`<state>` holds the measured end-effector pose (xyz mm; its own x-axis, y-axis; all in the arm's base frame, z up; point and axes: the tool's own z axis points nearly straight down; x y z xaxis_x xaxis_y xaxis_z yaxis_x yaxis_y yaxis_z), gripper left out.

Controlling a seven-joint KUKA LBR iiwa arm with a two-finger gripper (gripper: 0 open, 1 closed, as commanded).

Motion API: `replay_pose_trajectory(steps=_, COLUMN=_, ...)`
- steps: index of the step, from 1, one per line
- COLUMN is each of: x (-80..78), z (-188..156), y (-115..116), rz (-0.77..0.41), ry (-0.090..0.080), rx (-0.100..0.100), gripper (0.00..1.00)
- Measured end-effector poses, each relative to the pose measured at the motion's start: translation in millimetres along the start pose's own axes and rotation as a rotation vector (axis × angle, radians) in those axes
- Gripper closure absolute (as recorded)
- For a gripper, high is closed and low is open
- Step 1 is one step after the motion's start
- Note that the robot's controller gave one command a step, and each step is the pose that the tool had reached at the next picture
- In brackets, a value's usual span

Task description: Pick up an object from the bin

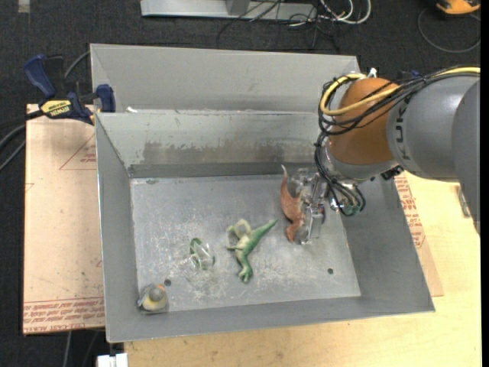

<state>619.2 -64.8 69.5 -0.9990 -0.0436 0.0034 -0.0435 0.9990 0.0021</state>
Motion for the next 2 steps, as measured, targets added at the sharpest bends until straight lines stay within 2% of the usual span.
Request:
replay_pose_trajectory(steps=1, x=10.1, z=-52, y=4, rz=0.078, ry=-0.009, rx=0.001, gripper=0.0)
replay_pose_trajectory(steps=2, x=-5.5, z=-30, y=39, rz=-0.205, ry=-0.003, rx=-0.001, gripper=0.0)
